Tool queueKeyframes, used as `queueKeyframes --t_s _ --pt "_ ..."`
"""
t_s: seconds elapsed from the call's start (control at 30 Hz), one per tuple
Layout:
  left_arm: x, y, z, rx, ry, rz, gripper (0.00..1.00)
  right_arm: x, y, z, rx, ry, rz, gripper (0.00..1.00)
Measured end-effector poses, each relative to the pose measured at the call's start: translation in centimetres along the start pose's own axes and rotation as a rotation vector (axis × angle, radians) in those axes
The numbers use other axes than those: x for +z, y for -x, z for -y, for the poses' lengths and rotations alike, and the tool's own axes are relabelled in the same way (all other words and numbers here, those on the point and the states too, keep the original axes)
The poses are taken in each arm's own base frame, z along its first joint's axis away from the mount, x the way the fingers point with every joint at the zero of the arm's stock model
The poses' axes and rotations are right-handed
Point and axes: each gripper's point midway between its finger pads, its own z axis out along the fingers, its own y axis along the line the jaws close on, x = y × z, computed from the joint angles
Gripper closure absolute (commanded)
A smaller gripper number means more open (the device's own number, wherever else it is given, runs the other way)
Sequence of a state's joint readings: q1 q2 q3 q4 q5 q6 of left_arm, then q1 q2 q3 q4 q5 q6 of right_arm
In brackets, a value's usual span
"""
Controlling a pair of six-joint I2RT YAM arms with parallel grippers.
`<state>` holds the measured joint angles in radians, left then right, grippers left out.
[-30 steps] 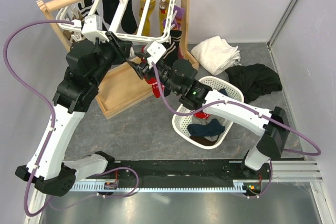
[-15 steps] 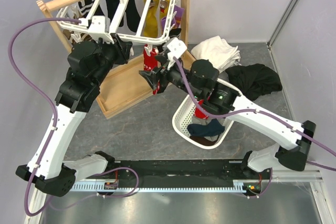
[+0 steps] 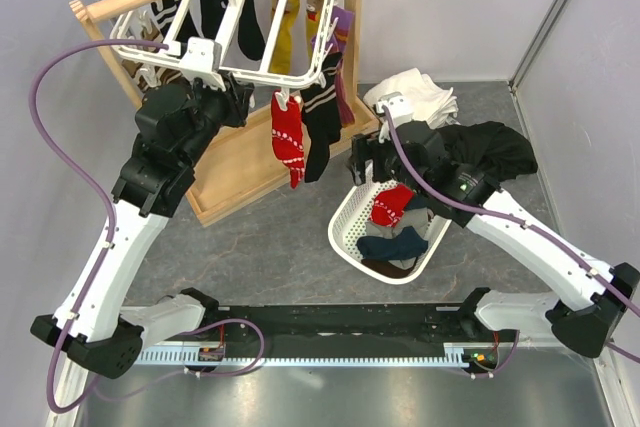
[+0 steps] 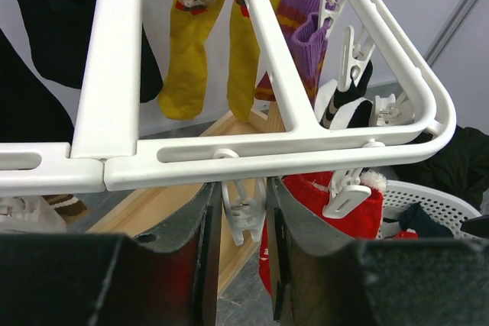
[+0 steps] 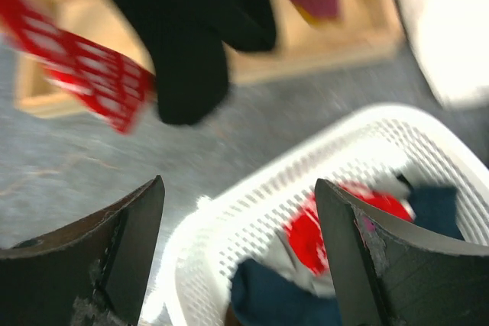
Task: Clip the socks to the hanger
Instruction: Pick up the sock from the bin.
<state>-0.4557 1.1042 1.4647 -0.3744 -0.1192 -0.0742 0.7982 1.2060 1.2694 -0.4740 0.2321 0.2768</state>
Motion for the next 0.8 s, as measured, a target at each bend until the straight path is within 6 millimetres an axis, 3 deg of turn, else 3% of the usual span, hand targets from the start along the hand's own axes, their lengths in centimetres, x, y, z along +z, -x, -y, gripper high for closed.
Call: queueKeyframes --t_s 0.27,0.37,0.63,0.8 --pt "0.1 0.3 0.3 0.001 -0.017 0.014 0.98 1.2 -6.5 6.7 0.068 -0.208 -0.183 0.17" --pt "0.1 0.3 0.3 0.001 -0.019 0.015 0.98 2.4 -8.9 9.0 0.113 -0.281 -0.235 0.26" --pt "0.2 0.2 0.5 0.001 -0.027 0.014 0.98 5.5 -15.3 12.6 0.212 -0.430 -0.319 0.47" --pt "0.3 0.1 0.6 0.000 -0.035 0.014 0.98 6.3 -17.5 15.2 0.286 -0.511 -0.316 0.57"
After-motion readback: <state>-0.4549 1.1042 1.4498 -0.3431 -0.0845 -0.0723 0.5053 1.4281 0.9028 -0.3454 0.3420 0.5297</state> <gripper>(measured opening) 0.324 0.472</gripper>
